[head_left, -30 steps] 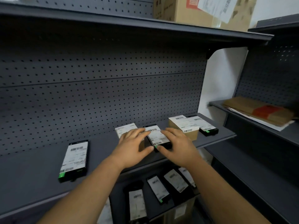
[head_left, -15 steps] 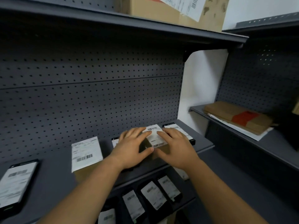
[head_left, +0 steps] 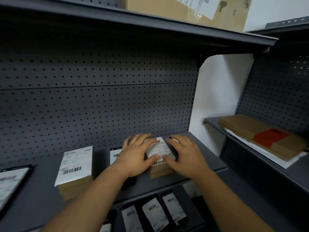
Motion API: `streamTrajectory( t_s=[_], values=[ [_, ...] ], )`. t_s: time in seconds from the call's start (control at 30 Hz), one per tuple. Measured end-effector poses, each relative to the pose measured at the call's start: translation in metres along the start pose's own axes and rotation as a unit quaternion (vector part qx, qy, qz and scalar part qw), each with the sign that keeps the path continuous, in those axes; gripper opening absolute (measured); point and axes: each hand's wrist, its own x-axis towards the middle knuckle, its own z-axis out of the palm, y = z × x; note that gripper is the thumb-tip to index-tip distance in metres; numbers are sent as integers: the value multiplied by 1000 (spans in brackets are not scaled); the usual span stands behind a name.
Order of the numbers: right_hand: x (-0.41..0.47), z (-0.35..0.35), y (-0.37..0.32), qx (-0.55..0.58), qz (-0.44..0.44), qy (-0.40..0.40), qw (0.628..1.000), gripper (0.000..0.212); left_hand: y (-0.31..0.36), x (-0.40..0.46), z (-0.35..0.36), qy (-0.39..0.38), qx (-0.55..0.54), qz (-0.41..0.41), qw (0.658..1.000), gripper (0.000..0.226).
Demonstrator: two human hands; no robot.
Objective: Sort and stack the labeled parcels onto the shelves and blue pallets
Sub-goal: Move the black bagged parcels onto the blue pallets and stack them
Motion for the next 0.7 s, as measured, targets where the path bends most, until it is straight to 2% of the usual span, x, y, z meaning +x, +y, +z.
streamTrajectory(
  t_s=[0.33,0.47,0.7],
  values=[
    [2,3,68,27,25,-26,999,66,44,-11,8,37,31,-133,990,78],
    [-4,14,81,3,34,-76,997,56,57,-23,20,54,30,-182,981,75],
    [-7,30,86,-47,78,-167,982,59,55,-46,23,87,6,-290,953,79]
  ],
)
